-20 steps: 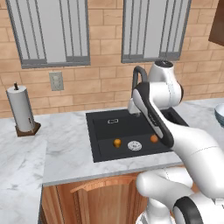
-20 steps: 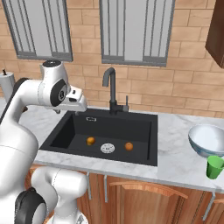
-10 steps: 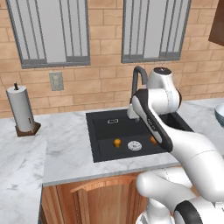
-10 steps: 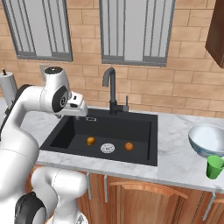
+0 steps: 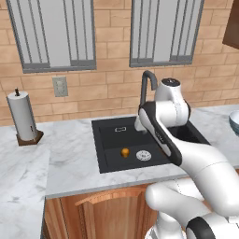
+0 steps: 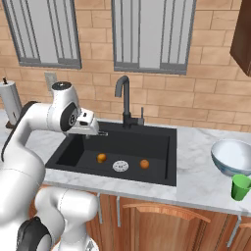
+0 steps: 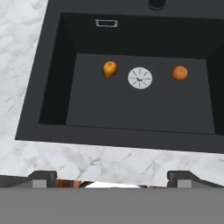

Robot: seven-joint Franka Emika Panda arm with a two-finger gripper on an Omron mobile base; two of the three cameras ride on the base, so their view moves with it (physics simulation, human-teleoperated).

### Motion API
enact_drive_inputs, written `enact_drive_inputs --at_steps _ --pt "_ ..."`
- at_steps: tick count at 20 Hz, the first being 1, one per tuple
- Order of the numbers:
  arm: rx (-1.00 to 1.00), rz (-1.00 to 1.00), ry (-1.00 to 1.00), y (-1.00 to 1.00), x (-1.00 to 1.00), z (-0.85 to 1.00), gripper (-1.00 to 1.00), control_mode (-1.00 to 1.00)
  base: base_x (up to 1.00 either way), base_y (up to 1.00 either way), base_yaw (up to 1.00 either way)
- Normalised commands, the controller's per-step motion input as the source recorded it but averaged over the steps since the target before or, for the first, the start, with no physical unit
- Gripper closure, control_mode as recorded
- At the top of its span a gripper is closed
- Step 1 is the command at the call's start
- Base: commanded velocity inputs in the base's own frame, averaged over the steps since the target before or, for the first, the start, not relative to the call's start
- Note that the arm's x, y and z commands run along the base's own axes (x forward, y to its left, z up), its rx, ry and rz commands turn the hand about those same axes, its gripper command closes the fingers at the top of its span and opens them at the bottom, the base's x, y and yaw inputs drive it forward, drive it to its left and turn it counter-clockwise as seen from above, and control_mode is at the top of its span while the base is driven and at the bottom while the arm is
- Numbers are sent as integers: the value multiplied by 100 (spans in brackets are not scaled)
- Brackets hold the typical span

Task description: Remove the mango and tangerine from the sink. Then move the bowl and cup from the counter to the sink for washing.

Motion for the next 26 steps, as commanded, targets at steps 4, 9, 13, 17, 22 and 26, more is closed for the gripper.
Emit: enact_drive_inputs --at_steps 4,9,13,17,22,26 --pt "0 0 -3 0 11 -18 -100 -100 0 0 0" --pt "0 0 -1 2 15 -18 -100 -100 0 0 0" --pt "0 0 0 1 10 -17 -100 -100 0 0 0" --pt "0 0 0 3 15 -19 -100 -100 0 0 0" --pt "2 0 0 2 6 -14 -100 -100 0 0 0" --pt "2 0 -1 0 0 -12 -100 -100 0 0 0"
